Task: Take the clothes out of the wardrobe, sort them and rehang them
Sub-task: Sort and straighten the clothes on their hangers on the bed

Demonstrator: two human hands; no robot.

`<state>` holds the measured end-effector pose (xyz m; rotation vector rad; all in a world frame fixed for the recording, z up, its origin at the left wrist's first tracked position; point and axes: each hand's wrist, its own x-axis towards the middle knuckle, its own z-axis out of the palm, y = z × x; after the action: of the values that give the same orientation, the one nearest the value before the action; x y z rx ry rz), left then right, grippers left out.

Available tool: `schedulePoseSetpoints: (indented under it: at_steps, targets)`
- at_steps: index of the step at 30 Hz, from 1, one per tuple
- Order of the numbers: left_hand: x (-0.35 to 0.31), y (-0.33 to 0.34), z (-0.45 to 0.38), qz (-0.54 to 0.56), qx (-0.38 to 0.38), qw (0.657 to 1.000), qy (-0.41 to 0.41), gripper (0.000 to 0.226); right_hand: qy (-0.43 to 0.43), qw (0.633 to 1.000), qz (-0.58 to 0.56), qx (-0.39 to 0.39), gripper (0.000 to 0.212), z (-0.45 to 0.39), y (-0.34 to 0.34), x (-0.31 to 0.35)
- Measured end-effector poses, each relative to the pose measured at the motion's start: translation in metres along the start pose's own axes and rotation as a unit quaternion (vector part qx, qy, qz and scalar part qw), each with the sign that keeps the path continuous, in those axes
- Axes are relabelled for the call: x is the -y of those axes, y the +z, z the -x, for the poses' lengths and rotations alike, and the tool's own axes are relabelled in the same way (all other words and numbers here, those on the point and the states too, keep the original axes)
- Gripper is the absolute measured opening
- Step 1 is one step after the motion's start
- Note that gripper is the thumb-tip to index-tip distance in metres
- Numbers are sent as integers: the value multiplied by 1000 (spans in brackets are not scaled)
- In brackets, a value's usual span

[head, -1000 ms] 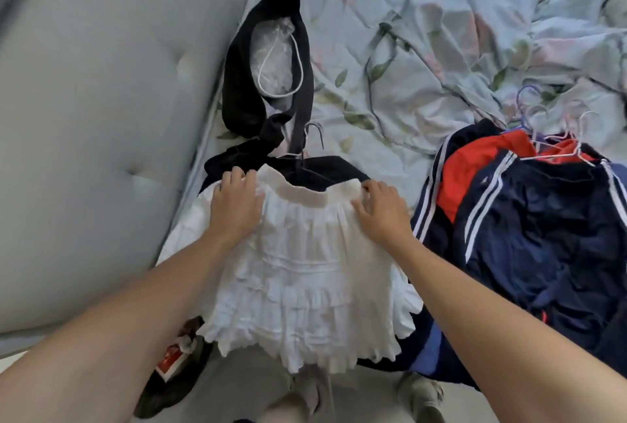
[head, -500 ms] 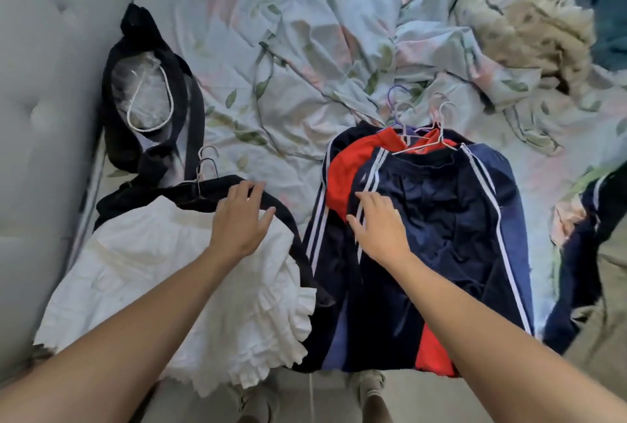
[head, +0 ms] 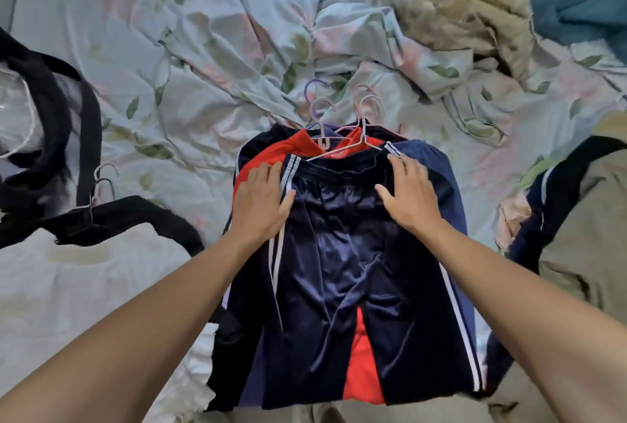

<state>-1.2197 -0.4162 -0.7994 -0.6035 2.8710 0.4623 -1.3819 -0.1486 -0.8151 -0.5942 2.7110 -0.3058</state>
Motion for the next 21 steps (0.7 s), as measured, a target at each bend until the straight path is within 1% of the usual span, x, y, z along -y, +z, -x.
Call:
schedulePoseSetpoints:
  at_steps: [2, 4, 5, 7, 9, 10, 12, 15, 17, 19, 21]
  targets:
    - [-12, 7, -14, 26, 21, 999, -30, 66, 19, 999, -14, 27, 79, -17, -3, -11]
    - [-19, 13, -27, 55, 27, 996, -61, 63, 20, 999, 0, 38, 80, -31, -1, -17]
    - [-21, 14, -33, 64, 23, 995, -74, 60, 22, 999, 15, 28, 78, -36, 0, -18]
    - [-24, 15, -39, 48, 6, 995, -84, 53, 30, 998, 47, -6, 68, -43, 1, -19]
    - [-27, 17, -38, 25, -13, 996, -80, 46, 30, 997, 57, -41, 52, -42, 2, -23]
    - [-28, 18, -35, 31, -20, 996, -76, 42, 25, 997, 55, -56, 45, -39, 2, -25]
    - [-32, 18, -29, 80, -22, 994, -68, 36, 8, 995, 47, -86, 37, -31, 2, -31]
    - [-38, 14, -17, 137, -23, 989, -44, 38, -8, 992, 17, -124, 33, -17, -2, -38]
    - [-43, 7, -7, 157, -30, 987, -23, 41, -19, 992, -7, -124, 30, -6, -7, -38]
    - [-49, -1, 7, 157, -33, 987, -7, 43, -29, 992, -15, -118, 29, 9, -14, -41]
    - [-53, -9, 23, 129, -44, 991, 4, 45, -30, 992, -27, -118, 30, 30, -23, -47]
